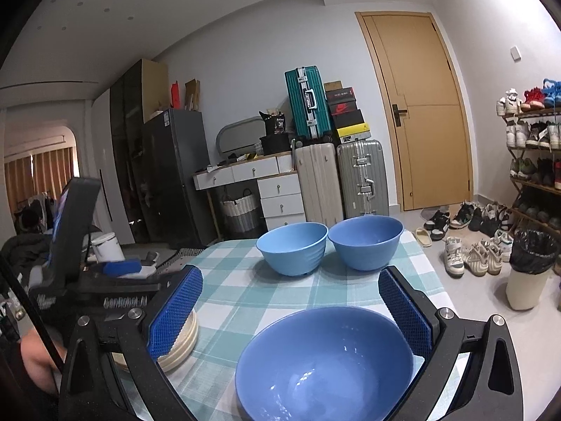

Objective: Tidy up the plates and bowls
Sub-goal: 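Withdraw the right gripper and move it toward the two remaining blue bowls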

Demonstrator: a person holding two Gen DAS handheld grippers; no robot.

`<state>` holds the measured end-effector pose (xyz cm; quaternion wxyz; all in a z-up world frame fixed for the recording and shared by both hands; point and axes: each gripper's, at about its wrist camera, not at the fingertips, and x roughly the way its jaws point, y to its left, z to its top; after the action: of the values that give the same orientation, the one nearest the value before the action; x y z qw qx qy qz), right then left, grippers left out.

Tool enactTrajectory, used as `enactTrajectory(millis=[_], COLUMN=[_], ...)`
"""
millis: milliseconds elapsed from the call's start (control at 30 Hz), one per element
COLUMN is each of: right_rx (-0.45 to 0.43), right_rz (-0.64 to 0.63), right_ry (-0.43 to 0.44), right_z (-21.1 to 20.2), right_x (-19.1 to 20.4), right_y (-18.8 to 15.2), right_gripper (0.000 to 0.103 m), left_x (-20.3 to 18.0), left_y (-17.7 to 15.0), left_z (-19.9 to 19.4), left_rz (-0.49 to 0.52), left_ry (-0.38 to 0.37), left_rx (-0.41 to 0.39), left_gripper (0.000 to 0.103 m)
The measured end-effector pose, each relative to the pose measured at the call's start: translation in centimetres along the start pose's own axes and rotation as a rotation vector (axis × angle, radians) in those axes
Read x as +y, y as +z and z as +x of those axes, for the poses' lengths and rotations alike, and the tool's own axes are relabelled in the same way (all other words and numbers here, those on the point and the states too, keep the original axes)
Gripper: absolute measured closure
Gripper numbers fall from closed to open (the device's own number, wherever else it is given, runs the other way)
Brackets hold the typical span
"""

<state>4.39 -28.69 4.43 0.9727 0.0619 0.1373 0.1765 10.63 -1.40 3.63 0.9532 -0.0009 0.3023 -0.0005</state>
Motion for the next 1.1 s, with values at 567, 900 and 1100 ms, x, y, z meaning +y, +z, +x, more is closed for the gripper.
enactTrajectory(millis=[567,900,1100], right_rx=[0.146,0.504,0.751], right_rz=[-0.069,-0.145,-0.35], right_ry=[0.113,0.06,0.014], right_z=[6.8,25.6,36.5], right_x=[-1.0,-2.3,-0.1], right_y=[15.4,20.6,16.8], right_gripper=[0.001,0.001,0.015], left_x=[2.0,2.9,3.6], left_y=[11.4,12.1,12.0], left_z=[8.7,20.1,25.0], left_rz=[-0.113,-0.202,-0.265], left_ry=[-0.004,0.038,-0.011], left_rx=[0.223,0.462,0.534], left_gripper=[0.0,0.0,0.0])
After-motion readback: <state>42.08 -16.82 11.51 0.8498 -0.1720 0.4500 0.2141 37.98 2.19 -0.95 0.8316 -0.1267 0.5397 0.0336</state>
